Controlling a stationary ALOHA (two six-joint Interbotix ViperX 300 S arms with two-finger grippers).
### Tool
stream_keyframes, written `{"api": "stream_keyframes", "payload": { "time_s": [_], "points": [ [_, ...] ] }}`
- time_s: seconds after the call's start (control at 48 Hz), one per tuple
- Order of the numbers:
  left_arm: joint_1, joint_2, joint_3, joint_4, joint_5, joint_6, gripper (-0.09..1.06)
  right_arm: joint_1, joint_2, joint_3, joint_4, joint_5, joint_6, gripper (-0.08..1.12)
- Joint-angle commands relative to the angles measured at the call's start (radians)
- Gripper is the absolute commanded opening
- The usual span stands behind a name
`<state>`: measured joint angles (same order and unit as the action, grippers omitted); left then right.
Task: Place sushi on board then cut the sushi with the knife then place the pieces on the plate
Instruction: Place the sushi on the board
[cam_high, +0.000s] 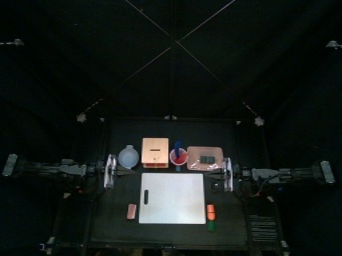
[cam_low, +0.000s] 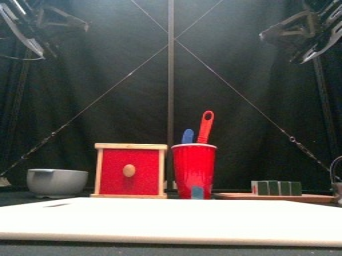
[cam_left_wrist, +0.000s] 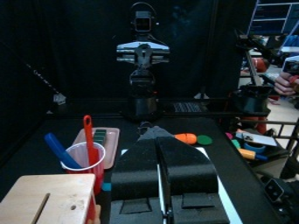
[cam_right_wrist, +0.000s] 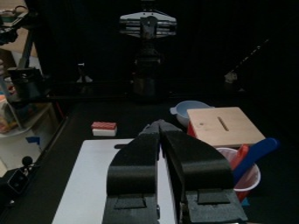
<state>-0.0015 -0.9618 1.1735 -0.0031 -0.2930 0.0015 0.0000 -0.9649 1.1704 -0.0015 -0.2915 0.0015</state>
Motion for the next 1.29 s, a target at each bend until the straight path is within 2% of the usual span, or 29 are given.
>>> {"api": "stream_keyframes", "payload": {
  "time_s": [0.021,0.104,0.271,0.521,0.667,0.854,1.062,1.292],
  "points": [
    [0.005,0.067,-0.015,-0.002,-0.048,0.002,-0.05,-0.009,0.023,0.000,0.006,0.003,0.008,0.00],
    [0.000,0.118,-0.021,-0.002,-0.072,0.003,-0.03,-0.021,0.040,-0.002,0.015,0.046,0.015,0.01],
    [-0.005,0.202,-0.038,0.000,-0.092,0.003,-0.02,-0.074,0.087,-0.037,0.051,0.178,0.025,0.02],
    [-0.006,0.298,-0.046,0.000,-0.150,0.003,-0.02,-0.241,0.152,-0.126,0.038,0.494,0.020,0.06],
    [-0.005,0.334,-0.046,-0.002,-0.172,0.003,-0.02,-0.353,0.178,-0.143,0.006,0.603,0.011,0.24],
    [-0.005,0.368,-0.048,-0.002,-0.175,0.003,-0.02,-0.428,0.201,-0.140,-0.054,0.611,0.018,0.61],
    [-0.003,0.376,-0.046,-0.002,-0.175,0.003,-0.02,-0.480,0.236,-0.149,-0.044,0.634,0.012,0.97],
    [0.005,0.376,-0.043,-0.002,-0.175,0.003,-0.02,-0.486,0.321,-0.181,-0.080,0.753,-0.011,0.99]
  ]
}}
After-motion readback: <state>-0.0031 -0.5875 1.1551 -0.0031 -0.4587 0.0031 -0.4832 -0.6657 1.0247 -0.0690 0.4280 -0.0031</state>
